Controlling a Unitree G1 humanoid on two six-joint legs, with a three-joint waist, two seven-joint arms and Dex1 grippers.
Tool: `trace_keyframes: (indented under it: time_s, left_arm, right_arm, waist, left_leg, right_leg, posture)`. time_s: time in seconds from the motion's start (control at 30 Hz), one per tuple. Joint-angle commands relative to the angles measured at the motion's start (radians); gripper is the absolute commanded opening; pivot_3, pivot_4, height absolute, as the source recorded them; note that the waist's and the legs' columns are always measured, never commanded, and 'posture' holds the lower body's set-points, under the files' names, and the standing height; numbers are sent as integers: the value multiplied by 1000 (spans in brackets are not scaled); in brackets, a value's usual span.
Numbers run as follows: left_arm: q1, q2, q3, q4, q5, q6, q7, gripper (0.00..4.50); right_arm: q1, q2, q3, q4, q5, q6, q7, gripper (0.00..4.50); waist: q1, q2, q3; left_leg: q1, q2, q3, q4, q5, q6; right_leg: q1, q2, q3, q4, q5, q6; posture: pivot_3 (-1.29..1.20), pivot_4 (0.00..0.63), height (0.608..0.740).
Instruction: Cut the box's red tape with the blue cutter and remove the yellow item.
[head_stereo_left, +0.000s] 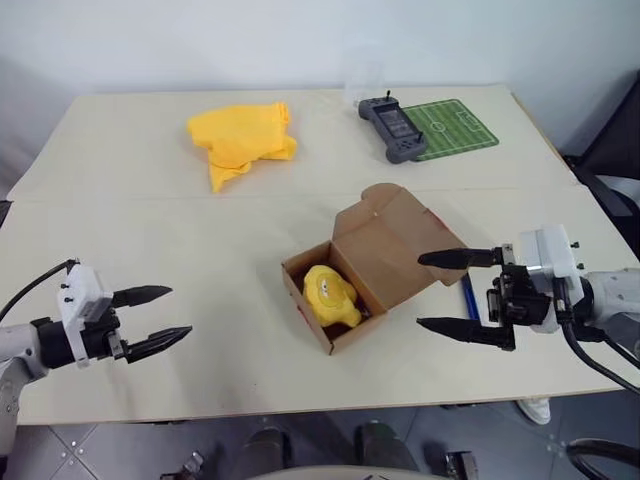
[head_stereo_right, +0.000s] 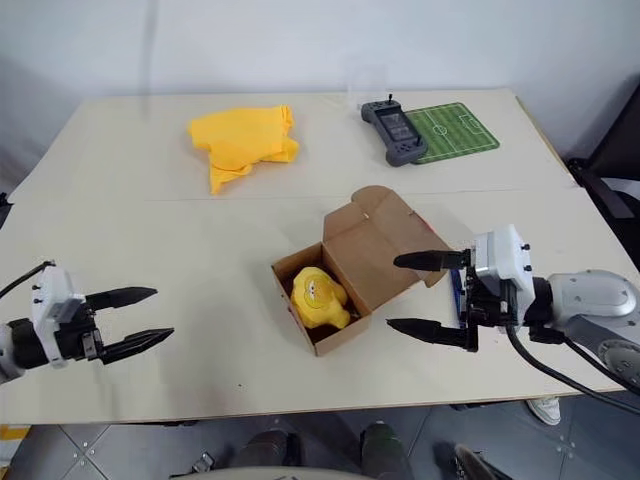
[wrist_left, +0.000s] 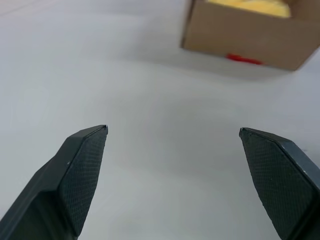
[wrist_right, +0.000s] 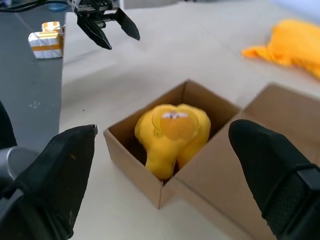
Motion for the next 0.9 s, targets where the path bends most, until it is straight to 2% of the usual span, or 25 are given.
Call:
trace_keyframes:
  time_s: [0.03, 0.13, 0.23, 0.33, 0.43, 0.5, 0.6, 0.7, 0.9]
  left_arm:
    - [-27, 34, 20, -91, -80, 68, 17, 4476]
    - [-195, 77, -108, -156, -150, 197, 63, 4476]
    - [-380, 96, -252, -163, -152, 287, 88, 4476]
    - [-653, 31, -453, -116, -123, 394, 137, 4476]
    - [-848, -46, -622, -47, -62, 466, 158, 4476]
    - [-942, -101, -723, 6, -10, 488, 166, 4476]
    - [-1068, -209, -893, 106, 91, 458, 145, 4476]
    - [-1115, -227, -1034, 160, 204, 391, 86, 4476]
    - [-1179, -300, -1145, 291, 356, 268, 48, 4476]
  right_arm:
    - [-125, 106, 29, -54, -15, 32, 8, 4500]
    - [-297, 235, 90, -83, -38, 128, 2, 4500]
    - [-493, 375, 190, -119, -117, 246, -14, 4500]
    - [-653, 552, 261, -123, -240, 364, -14, 4500]
    - [-773, 704, 281, -129, -344, 468, -17, 4500]
    - [-818, 798, 276, -143, -406, 518, -3, 4500]
    - [-800, 888, 255, -190, -436, 631, 33, 4500]
    - [-785, 951, 238, -228, -462, 722, 66, 4500]
    - [-836, 1102, 260, -232, -563, 785, 90, 4500]
  waist:
    - [9, 0, 0]
    - [25, -1, 1]
    - [36, -2, 1]
    - [40, -3, 2]
    - [43, -2, 2]
    - [38, -1, 3]
    - [43, -1, 3]
    - [42, -1, 3]
    - [47, -1, 4]
  left_leg:
    - [0, 0, 0, 0, 0, 0]
    - [0, 0, -2, 1, 0, -1]
    - [0, 0, -6, 1, 0, -2]
    - [1, 0, -8, 0, 0, -3]
    - [-1, -2, -11, 2, 1, -5]
    - [-1, -2, -10, 1, 1, -4]
    - [-2, -3, -11, 2, 1, -4]
    - [-4, -3, -12, 2, 1, -4]
    - [-4, -4, -12, 3, 1, -4]
  right_leg:
    - [0, 0, -1, 0, 0, 0]
    - [2, 0, -4, -1, 0, 0]
    - [6, 0, -10, -4, 1, -1]
    - [8, 0, -15, -6, 1, -2]
    - [7, 3, -18, -4, 2, -2]
    - [7, 4, -18, -3, 2, -2]
    - [6, 5, -19, -1, 2, -2]
    - [5, 5, -19, -1, 2, -2]
    - [4, 5, -19, -3, 2, -2]
  posture:
    - [0, 150, 740]
    - [0, 150, 740]
    - [0, 150, 740]
    - [0, 150, 740]
    - [0, 150, 740]
    - [0, 150, 740]
    - [0, 150, 740]
    - [0, 150, 740]
    - [0, 150, 740]
